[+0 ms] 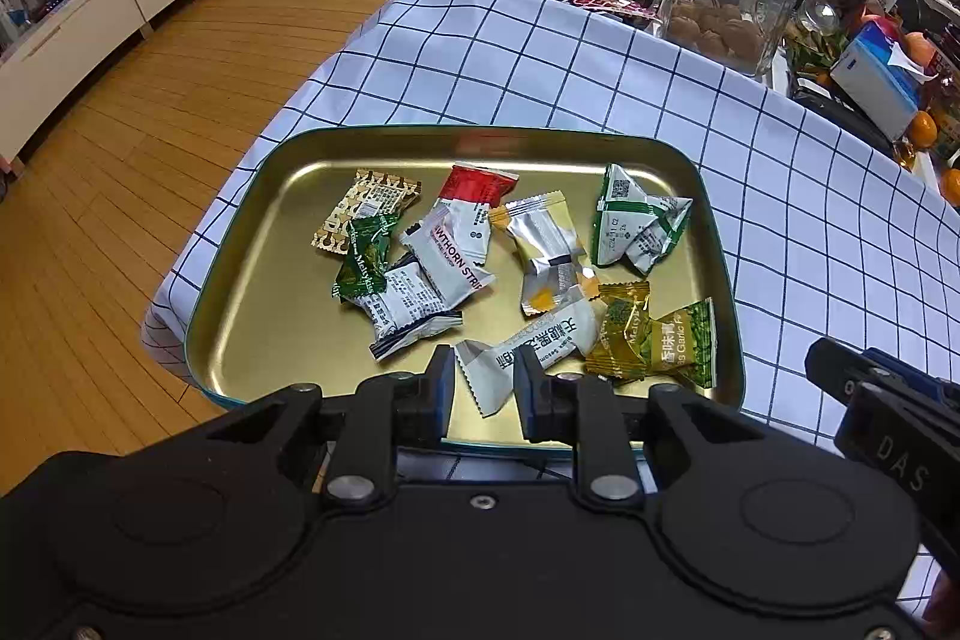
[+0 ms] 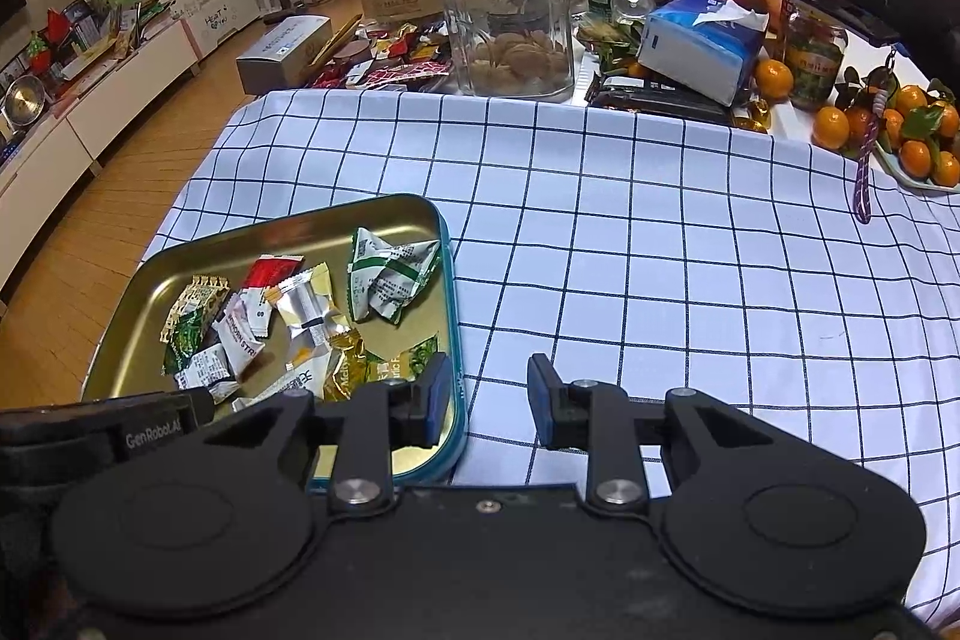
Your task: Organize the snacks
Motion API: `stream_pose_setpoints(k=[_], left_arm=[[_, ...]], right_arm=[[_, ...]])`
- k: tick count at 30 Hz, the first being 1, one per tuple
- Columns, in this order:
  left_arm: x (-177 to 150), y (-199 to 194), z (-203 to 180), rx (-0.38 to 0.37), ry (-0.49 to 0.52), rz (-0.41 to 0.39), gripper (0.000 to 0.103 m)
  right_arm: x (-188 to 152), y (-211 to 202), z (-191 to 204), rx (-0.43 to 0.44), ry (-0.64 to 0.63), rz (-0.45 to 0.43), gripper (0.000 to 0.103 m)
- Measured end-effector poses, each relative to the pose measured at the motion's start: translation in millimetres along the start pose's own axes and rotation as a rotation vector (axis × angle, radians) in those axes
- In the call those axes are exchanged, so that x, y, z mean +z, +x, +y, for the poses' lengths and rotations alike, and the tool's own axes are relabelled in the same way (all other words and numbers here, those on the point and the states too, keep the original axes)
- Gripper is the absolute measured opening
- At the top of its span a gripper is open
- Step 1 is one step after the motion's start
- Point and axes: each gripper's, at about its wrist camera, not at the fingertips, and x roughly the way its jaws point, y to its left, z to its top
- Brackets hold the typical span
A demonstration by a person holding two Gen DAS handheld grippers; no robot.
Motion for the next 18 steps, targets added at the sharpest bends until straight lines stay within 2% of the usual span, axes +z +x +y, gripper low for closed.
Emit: stream_pose_setpoints(k=[18], left_arm=[[0.1,1.8,-1.0,-0.011,0.003,0.019,0.031]], right_arm=[[-2.7,0.9,1.9,0.0,-0.01,0.009,0.03]])
